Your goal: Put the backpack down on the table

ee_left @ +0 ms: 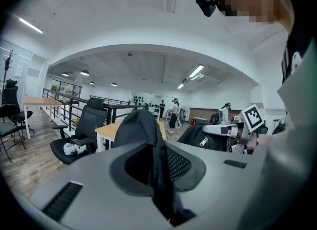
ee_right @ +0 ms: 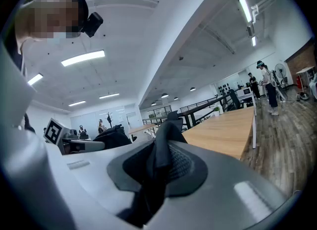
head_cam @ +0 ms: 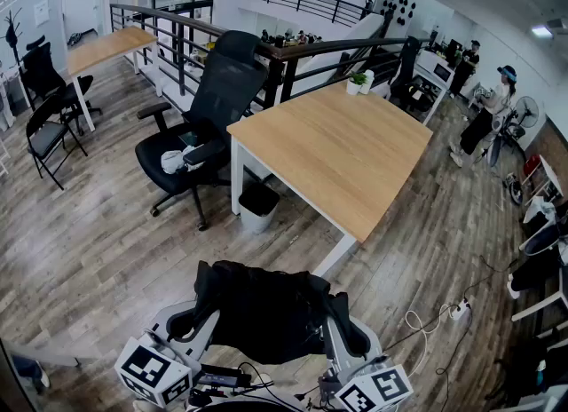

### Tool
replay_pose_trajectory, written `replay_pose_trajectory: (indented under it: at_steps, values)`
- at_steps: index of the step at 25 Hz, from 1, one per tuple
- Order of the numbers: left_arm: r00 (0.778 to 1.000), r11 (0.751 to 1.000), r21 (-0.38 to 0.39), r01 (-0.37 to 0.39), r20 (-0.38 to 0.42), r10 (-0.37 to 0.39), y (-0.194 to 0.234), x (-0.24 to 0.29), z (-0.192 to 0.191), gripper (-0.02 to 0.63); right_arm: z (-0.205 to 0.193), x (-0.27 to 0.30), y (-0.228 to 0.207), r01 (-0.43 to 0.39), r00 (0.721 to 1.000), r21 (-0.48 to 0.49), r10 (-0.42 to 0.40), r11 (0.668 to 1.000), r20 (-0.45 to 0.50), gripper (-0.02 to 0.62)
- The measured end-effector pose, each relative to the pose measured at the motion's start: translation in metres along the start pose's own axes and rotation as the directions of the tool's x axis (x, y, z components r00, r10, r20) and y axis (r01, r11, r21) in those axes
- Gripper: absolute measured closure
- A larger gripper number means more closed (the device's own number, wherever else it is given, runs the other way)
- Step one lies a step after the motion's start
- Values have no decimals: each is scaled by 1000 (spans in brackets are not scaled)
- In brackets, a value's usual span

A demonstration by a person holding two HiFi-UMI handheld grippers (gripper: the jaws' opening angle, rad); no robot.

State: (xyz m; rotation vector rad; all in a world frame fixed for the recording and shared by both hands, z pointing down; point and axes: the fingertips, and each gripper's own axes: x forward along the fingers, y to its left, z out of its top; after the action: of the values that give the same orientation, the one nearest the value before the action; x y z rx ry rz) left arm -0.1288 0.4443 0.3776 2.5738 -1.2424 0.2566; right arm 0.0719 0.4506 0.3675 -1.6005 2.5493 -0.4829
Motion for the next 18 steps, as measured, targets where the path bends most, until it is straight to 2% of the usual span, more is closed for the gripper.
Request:
replay_pose_trajectory:
  at_steps: [10, 18]
  values:
    - [1000, 999, 44, 1, -12, -1, 0, 2, -2, 563, -6, -2, 5, 3, 1000, -11, -3, 1000, -12, 526]
    - [1000, 997, 71, 15, -28, -13, -8, 0, -6, 561, -18, -12, 2, 15, 999, 17, -14, 1000, -40, 525]
